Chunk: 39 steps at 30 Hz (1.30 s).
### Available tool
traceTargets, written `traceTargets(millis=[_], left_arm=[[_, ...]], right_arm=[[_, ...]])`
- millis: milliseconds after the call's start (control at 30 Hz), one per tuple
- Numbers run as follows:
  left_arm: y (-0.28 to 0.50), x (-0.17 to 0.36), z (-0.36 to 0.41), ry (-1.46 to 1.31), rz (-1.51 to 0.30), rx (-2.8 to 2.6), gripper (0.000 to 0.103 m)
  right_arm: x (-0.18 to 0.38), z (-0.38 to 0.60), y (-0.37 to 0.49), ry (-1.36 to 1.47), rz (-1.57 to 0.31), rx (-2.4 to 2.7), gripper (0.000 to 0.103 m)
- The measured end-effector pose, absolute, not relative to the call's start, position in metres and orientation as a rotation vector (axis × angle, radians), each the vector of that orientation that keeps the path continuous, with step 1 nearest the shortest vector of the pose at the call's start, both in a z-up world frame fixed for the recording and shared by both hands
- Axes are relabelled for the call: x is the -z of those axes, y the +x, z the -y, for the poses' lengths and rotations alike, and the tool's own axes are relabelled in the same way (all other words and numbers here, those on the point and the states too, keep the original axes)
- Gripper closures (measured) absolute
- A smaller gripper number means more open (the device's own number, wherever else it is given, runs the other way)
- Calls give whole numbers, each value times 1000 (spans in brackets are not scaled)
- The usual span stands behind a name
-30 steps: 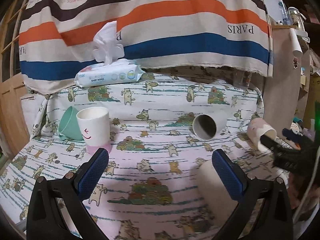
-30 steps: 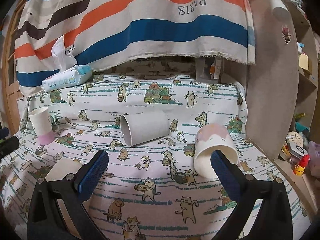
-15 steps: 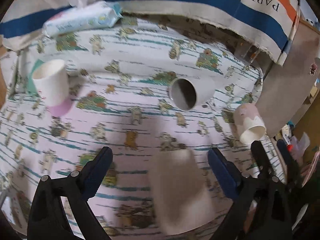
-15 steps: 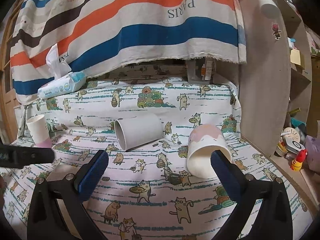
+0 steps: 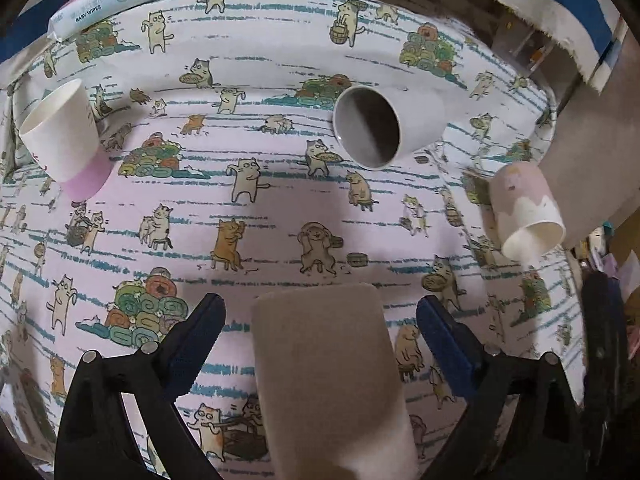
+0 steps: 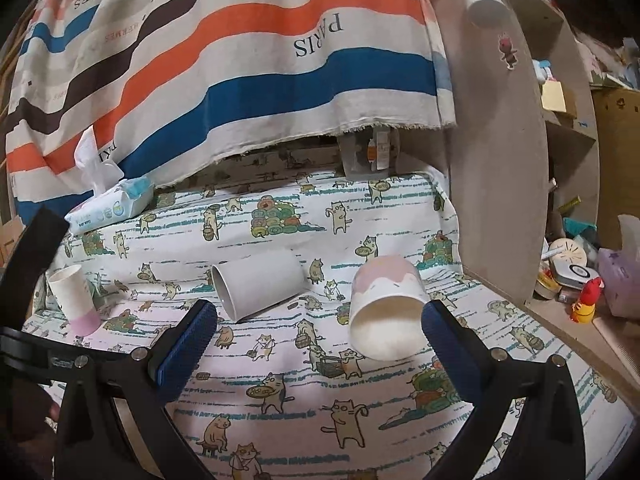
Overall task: Flip cup upside down
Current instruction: 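Close the left gripper around the beige cup's body, then lift the beige cup with the left gripper and rotate its base upward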
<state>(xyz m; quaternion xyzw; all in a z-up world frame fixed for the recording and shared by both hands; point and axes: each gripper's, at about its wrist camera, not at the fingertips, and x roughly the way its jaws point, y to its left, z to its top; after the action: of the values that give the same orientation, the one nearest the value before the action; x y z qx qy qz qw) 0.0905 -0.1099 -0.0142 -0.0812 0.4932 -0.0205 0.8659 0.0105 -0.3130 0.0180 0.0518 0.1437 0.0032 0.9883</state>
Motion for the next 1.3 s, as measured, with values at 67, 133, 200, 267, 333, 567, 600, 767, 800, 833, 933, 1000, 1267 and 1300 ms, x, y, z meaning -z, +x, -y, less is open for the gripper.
traceTargets(millis=[67,133,200,267,333,567,600,767,800,833,933,1000,1267,1300], left_arm=[[92,15,111,-162,-1025,25,7],[96,18,110,-172,-1042,32,7],[98,20,109,-176,-1046,30,11],[98,20,111,-163,-1040,18,18],[100,22,113,-151,-1054,29,26],[93,17,112,-160,-1007,53,35],[91,14,111,-153,-984,48,35],[79,-8,100,-165,-898,58,36],[77,-13,96,-180,-883,57,36],[73,-18,94,-176,-862,53,36],[65,-32,91,-126,-787,25,37],[60,-39,90,-109,-750,19,48],[57,-40,100,-17,-708,47,82],[59,-36,100,-20,-722,54,82]], right_arm=[[-18,313,10,104,-286,-6,0],[-18,314,9,109,-282,-1,0],[-18,315,9,115,-282,5,0],[-18,316,8,120,-282,10,0],[-18,316,8,122,-281,11,0],[-18,317,9,120,-288,13,0],[-18,317,9,120,-289,14,0],[-17,317,9,118,-293,15,0],[-17,317,9,118,-294,15,0],[-17,316,10,117,-295,15,0],[-17,317,11,117,-299,18,0],[-17,317,11,118,-301,19,0],[-16,318,13,120,-308,21,0],[-16,318,13,121,-308,22,0]])
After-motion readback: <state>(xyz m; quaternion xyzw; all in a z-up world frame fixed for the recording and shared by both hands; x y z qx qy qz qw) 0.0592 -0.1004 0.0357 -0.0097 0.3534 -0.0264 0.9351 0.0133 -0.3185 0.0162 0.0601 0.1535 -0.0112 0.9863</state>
